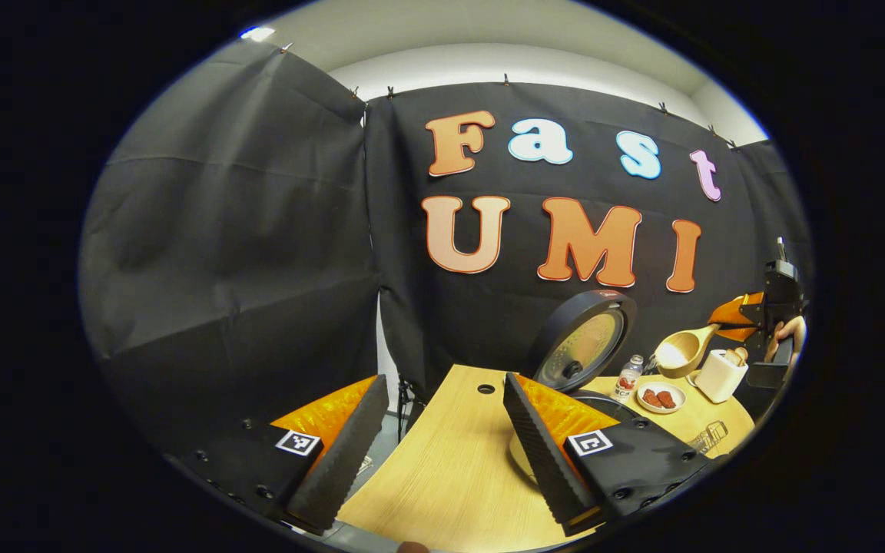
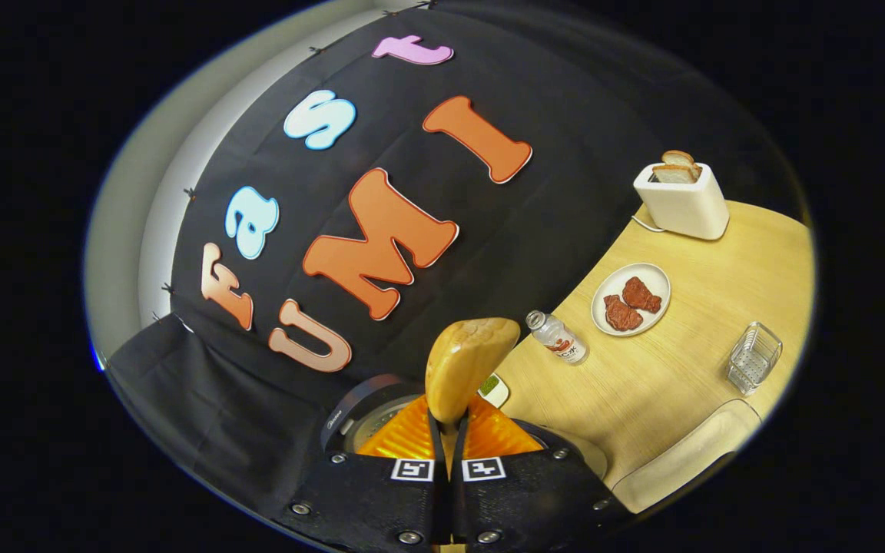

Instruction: Close the left gripper, press the button to open the rice cooker; take a wooden spoon from the chopstick holder with the right hand, scoop a spoonful of rice and pour it into the rice cooker, then put the wooden spoon back into the chopstick holder.

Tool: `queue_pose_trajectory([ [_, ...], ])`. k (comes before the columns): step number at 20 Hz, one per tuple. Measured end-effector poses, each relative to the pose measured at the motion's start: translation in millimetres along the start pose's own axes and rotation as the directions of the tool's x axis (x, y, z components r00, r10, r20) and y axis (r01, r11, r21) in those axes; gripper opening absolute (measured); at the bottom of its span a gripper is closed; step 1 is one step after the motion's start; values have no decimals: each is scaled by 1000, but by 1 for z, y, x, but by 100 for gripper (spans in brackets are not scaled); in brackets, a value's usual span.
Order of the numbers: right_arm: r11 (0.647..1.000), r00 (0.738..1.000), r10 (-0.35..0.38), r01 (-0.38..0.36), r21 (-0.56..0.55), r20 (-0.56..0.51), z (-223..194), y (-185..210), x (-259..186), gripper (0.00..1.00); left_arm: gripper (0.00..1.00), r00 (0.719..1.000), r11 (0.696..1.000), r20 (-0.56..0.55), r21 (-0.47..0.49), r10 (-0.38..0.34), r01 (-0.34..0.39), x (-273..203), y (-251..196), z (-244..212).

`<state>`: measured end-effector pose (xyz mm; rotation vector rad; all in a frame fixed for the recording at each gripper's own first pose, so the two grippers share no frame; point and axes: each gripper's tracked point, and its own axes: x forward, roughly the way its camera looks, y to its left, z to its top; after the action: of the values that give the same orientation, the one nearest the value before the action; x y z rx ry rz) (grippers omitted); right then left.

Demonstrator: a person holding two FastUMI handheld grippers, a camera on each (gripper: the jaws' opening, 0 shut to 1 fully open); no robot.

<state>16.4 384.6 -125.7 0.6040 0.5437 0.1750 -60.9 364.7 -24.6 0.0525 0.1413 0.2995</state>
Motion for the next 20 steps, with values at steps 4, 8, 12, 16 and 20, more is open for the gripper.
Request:
queue_pose_trajectory([
  [4,998,1000,-14,13,-59,-15,-12,1,12,0,100,1000,1000,-7,-1,12,-12,1,5,-3],
  [8,992,1000,-23,21,-121,-18,-20,3,19,0,100,1000,1000,-10,-8,9,-9,3,4,-7],
  [12,986,1000,-25,22,-165,-17,-23,5,23,0,100,1000,1000,-5,-12,7,-7,5,3,-5],
  [16,981,1000,-29,27,-191,-3,-23,8,25,0,100,1000,1000,1,-16,3,-3,6,2,-4],
  [20,965,999,-28,32,-260,19,-22,11,27,0,100,1000,1000,-2,-17,6,-6,8,5,-5],
])
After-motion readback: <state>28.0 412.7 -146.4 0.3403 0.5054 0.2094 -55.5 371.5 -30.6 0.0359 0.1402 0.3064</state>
